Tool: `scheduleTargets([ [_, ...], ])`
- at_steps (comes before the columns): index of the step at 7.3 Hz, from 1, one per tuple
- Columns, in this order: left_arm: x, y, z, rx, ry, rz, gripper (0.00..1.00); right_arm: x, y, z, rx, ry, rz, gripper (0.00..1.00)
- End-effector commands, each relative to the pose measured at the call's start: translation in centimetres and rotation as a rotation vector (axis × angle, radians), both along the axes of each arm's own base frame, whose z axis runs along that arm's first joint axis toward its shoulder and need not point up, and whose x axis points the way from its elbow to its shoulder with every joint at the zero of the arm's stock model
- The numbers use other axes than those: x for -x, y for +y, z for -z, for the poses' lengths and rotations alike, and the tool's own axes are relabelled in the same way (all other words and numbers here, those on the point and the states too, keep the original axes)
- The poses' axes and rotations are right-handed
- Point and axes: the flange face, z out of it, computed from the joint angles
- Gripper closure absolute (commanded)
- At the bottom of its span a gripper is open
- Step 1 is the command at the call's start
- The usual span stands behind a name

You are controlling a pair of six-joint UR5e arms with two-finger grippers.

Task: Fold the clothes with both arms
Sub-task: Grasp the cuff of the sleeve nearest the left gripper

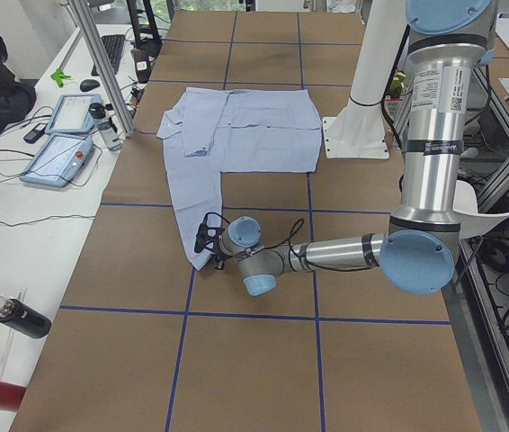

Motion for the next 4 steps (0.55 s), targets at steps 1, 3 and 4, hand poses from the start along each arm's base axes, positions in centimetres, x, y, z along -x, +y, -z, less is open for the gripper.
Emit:
scheduleTargets([
  [1,-0.7,-0.7,3.8,-0.015,0.039,-0.038,1.0,0.0,0.0,0.0,0.002,-0.002,0.0,0.0],
  [3,-3.6,-5.0,13.9,0.034,0.007,-0.039,1.0,-0.1,0.3,0.2,-0.001,-0.005,-0.002,0.0],
  [4,-5.5,-7.6,19.9,0.059,-0.015,-0.044,1.0,-0.1,0.4,0.0,0.002,-0.004,-0.002,0.0],
])
